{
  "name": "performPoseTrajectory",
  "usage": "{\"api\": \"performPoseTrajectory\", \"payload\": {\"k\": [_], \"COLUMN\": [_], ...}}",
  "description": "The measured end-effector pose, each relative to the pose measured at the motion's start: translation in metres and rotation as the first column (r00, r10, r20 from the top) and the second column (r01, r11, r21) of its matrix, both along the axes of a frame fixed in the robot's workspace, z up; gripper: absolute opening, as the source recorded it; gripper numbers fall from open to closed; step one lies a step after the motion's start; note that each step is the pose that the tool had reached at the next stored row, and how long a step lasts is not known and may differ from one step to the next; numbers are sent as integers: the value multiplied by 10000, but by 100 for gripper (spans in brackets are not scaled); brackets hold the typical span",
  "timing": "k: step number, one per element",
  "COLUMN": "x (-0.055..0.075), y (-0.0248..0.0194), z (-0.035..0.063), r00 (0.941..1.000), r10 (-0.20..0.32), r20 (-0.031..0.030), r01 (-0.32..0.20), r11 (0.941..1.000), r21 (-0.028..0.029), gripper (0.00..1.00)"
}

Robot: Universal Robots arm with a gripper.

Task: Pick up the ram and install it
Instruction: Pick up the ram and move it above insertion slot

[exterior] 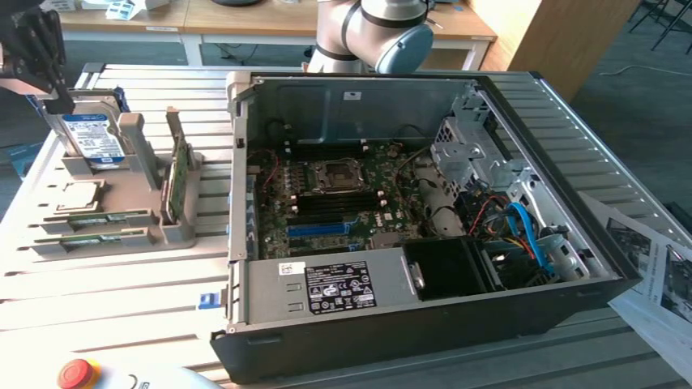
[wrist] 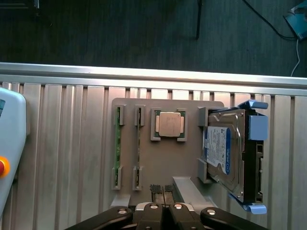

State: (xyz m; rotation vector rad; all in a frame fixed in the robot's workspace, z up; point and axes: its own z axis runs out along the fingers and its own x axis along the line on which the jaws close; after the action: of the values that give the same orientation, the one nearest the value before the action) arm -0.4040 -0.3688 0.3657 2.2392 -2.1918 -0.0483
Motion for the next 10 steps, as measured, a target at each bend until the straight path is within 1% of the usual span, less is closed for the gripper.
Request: {"api": "performPoseTrajectory", "payload": {"k": [10], "x": [-18], "y": [0], "z": [-150], "r00": [10000], "r10": [0], "r20": [0], "r01": [0], "r11": [10000], "r21": [-2], "gripper": [11]}}
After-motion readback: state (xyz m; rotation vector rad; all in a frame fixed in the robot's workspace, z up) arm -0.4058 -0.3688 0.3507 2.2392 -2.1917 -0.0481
